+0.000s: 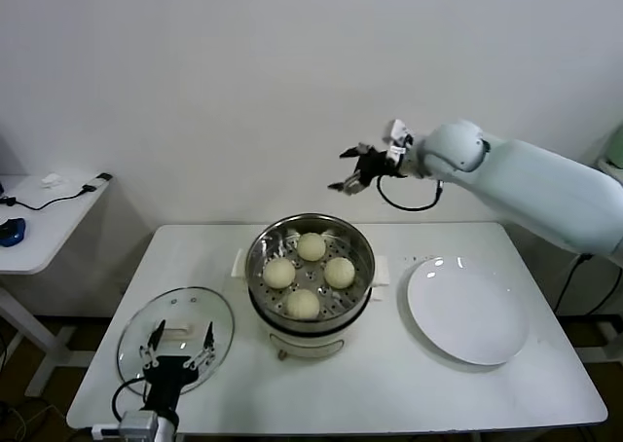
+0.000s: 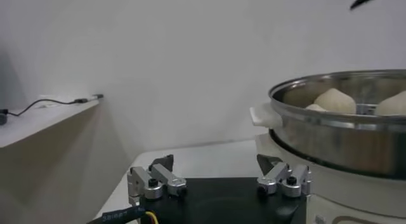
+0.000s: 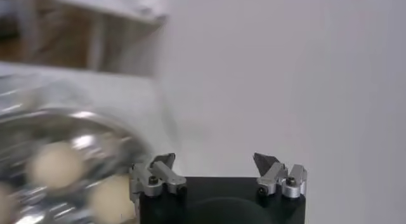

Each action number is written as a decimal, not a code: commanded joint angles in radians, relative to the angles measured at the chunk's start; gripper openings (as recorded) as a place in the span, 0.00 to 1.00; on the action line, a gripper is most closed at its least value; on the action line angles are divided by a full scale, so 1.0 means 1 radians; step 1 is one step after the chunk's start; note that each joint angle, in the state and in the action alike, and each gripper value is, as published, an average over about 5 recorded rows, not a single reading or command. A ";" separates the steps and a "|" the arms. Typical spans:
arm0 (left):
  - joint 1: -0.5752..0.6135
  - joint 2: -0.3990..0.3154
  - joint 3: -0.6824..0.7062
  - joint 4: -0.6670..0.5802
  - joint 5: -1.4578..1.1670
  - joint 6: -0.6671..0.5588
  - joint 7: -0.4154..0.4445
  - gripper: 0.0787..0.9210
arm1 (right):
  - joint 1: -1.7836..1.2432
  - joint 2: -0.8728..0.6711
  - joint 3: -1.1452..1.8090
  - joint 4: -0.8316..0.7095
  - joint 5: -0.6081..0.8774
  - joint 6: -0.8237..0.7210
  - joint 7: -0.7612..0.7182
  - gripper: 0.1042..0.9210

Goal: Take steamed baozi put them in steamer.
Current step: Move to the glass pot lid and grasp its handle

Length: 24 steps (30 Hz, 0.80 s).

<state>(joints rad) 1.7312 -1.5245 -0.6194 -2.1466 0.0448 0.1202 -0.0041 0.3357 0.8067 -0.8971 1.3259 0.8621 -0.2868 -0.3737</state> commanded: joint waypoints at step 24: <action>-0.077 0.127 -0.010 0.170 0.189 -0.197 -0.229 0.88 | -1.954 0.390 1.636 0.353 -0.451 0.571 0.246 0.88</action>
<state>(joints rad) 1.6648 -1.4239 -0.6258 -2.0211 0.0942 0.0040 -0.1334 -1.1884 0.9231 0.5020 1.6225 0.5435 0.0880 -0.1352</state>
